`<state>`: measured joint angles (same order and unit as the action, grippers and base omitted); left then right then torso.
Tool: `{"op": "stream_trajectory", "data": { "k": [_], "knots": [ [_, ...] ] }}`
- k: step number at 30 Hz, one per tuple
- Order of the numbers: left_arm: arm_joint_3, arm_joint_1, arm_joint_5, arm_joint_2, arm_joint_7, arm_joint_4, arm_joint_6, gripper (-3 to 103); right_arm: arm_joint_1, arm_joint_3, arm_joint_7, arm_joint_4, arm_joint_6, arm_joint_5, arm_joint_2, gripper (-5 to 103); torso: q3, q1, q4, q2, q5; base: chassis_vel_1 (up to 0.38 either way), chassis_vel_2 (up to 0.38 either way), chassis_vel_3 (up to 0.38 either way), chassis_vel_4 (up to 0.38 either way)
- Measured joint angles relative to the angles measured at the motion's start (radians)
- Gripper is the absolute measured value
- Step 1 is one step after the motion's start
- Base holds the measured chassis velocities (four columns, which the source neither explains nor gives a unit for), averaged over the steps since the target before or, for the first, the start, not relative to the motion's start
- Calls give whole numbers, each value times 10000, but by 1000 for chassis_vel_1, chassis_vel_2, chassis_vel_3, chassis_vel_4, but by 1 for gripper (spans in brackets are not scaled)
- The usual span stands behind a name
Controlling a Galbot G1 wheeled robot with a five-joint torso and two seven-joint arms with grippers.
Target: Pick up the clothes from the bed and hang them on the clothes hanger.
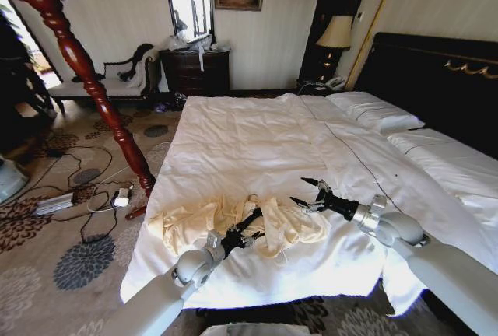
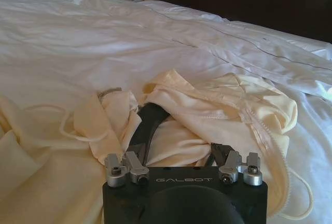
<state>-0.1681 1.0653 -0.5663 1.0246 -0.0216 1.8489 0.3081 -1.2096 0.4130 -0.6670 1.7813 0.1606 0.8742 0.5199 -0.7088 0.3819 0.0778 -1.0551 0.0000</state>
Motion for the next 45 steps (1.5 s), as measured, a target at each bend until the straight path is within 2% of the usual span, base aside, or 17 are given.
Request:
{"op": "stream_trajectory", "data": {
  "k": [6, 14, 20, 24, 27, 28, 29, 31, 33, 37, 39, 42, 43, 45],
  "knots": [
    [115, -210, 32, 255, 40, -850, 94, 72, -18, -5, -24, 3, 38, -19, -20, 100, -1, 0, 1, 0, -1, 0, 0, 0, 0],
    [295, -495, -173, 183, 41, -1070, 134, 72, -23, -4, -74, -70, 133, -59, -37, 100, 0, 0, 1, 0, 0, 0, 0, 0, 0],
    [-173, -793, -337, 173, 41, -1242, 293, 70, 37, -71, -84, -92, 147, -88, -4, 100, 0, 0, 1, 0, 0, 0, 0, 0, 0],
    [-570, -818, -100, 216, 68, -1283, 364, 68, 12, -88, -84, -89, 159, -123, 11, 100, 0, 0, 1, -1, 0, 0, 0, 0, 0],
    [-790, -806, 188, 296, 180, -1379, 417, 60, -16, -88, -84, -88, 177, -144, 15, 100, 1, -1, 0, -1, 0, 0, 0, 0, 0],
    [-805, -791, 207, 331, 233, -1401, 441, 55, -23, -88, -84, -88, 181, -150, 16, 100, 1, -1, 0, -1, 0, 0, 0, 0, 0],
    [-805, -791, 207, 331, 233, -1401, 441, 55, -23, -88, -84, -88, 181, -150, 16, 100, 1, -1, 0, -1, 0, 0, 0, 0, 0],
    [-763, -765, 219, 411, 362, -1456, 485, 43, -28, -88, -84, -87, 186, -165, 17, 100, 1, -1, 1, -1, 0, 0, 0, 0, 0],
    [-728, -757, 220, 427, 397, -1470, 493, 43, -29, -87, -83, -87, 186, -173, 14, 100, 1, -1, 2, -1, 0, 0, 0, 0, 0],
    [-561, -696, 655, 365, 445, -1278, 440, 23, -26, -185, 32, -116, 198, -285, 8, 100, 0, -1, 4, 0, -2, 0, 0, 0, 0],
    [-521, -664, 837, 311, 435, -1189, 363, 20, -26, -228, 129, -122, 199, -322, 8, 100, 0, -1, 3, 0, -2, 0, 0, 0, 0],
    [-395, -534, 1789, 106, 244, -1067, -46, 20, 5, -377, 445, -240, 186, -445, 30, 100, 0, 0, 1, 0, -1, 0, 0, 0, 0],
    [-395, -534, 1789, 106, 244, -1067, -46, 20, 5, -377, 445, -240, 186, -445, 30, 100, 0, 0, 1, 0, -1, 0, 0, 0, 0],
    [-333, -421, 2368, 13, 107, -1082, -307, 20, 104, -445, 511, -444, 168, -558, 79, 100, 0, -1, 1, 0, -1, 0, 0, 0, 0]
  ]
}}
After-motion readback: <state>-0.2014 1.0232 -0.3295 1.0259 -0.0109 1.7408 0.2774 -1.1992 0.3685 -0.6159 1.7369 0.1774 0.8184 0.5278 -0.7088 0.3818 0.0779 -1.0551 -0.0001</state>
